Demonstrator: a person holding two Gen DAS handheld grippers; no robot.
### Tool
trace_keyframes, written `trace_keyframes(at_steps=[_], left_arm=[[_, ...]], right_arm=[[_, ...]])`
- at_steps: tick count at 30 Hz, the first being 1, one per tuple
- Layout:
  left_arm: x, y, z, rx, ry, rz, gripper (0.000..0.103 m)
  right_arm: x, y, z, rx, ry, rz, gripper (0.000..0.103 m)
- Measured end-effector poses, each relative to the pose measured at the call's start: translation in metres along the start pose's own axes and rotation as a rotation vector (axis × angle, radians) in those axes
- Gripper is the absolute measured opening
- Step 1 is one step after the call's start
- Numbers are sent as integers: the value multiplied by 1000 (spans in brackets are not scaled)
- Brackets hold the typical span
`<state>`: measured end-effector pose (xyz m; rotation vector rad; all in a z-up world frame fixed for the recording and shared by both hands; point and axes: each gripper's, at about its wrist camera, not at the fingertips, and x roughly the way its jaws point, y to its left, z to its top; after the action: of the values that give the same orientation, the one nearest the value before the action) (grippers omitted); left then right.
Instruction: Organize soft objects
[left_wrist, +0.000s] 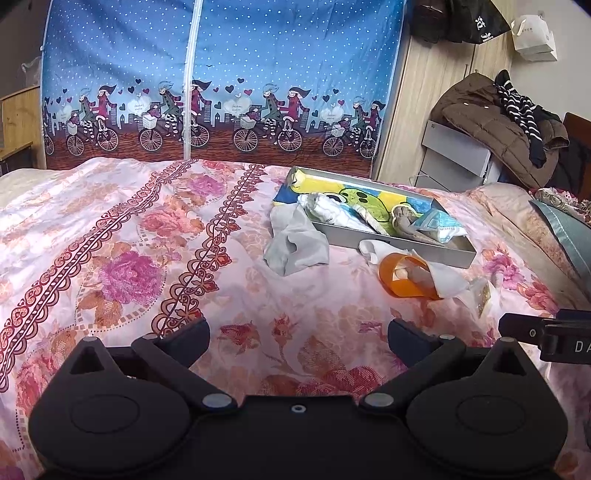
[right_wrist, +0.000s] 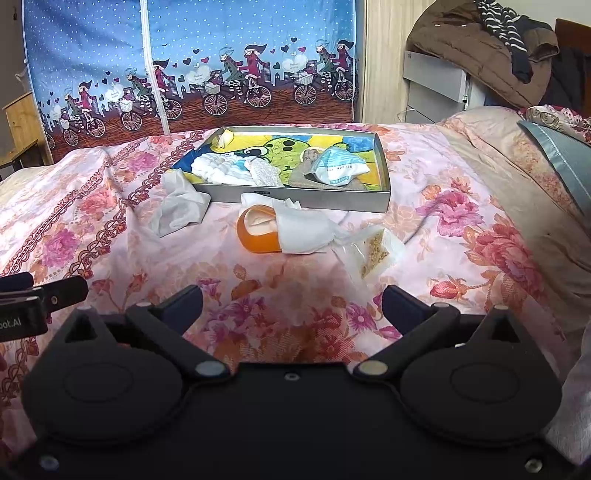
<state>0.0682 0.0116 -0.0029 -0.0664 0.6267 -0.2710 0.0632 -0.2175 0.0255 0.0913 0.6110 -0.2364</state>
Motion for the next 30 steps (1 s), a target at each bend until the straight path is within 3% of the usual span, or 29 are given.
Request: trace_keyframes(at_steps=[30], left_arm=[[18,-7,0,-35,41,-14,102]], right_arm=[[12,-2,3,7,61,7,103]])
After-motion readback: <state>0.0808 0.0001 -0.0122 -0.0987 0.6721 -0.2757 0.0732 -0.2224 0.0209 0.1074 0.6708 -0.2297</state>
